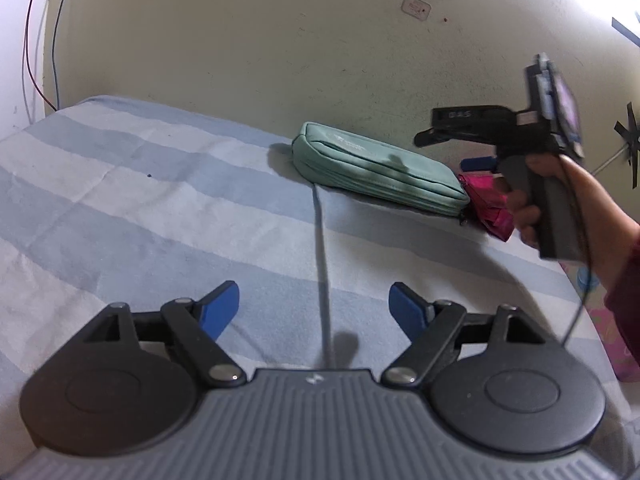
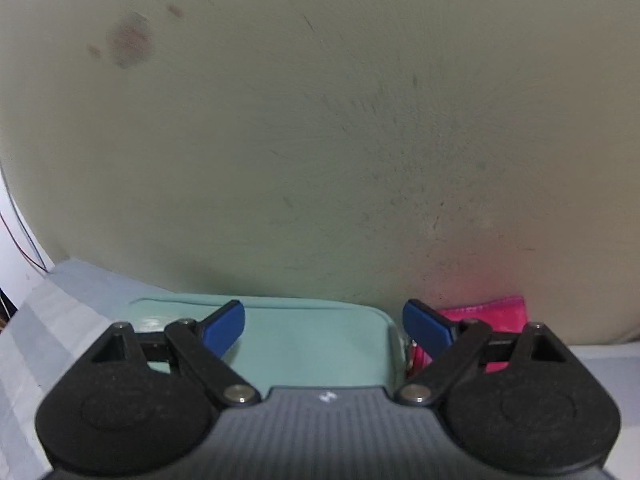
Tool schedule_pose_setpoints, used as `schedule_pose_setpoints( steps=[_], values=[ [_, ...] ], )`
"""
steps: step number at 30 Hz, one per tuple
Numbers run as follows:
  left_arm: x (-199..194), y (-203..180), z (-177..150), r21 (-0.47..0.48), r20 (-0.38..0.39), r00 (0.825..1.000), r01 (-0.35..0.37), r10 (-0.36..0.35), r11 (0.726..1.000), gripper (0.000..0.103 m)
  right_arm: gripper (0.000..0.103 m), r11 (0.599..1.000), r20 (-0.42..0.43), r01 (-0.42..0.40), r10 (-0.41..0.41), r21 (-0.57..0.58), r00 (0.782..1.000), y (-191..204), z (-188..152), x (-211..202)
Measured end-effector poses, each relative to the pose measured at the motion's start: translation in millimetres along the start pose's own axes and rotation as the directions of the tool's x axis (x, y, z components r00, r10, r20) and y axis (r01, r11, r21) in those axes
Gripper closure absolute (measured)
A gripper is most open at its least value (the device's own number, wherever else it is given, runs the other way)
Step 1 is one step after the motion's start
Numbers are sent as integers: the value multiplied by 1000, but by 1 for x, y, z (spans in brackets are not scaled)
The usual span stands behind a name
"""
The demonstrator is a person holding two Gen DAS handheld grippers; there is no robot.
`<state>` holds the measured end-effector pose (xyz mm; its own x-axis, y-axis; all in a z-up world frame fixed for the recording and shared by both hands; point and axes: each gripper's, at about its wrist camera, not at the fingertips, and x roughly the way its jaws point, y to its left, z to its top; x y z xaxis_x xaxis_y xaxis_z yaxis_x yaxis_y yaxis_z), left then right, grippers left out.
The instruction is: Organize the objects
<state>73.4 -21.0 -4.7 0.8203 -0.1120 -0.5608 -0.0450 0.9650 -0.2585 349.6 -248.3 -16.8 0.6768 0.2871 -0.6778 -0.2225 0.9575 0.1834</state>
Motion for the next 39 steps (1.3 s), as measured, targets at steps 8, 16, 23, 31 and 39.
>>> schedule_pose_setpoints(
  steps=[8,16,23,31,39],
  values=[
    [0,6,4,-41,-3,1000,12,-12,999,19,8,991,-100,-83,72,-105,992,6,-13,24],
    [-13,34,13,-163,88,991,-85,100,983,19,20,939,-102,-203,181,-278,978,38,-71,-35],
    [-33,55,19,-257,175,967,-135,183,957,19,32,819,-161,-314,270,-480,949,80,-165,-114],
    [-30,52,19,-250,165,973,-118,162,961,19,10,853,2,-234,266,-467,964,87,-184,-160],
    [-25,53,17,-225,160,966,-164,203,960,19,0,875,-1,-183,204,-449,979,118,-152,-79]
  ],
)
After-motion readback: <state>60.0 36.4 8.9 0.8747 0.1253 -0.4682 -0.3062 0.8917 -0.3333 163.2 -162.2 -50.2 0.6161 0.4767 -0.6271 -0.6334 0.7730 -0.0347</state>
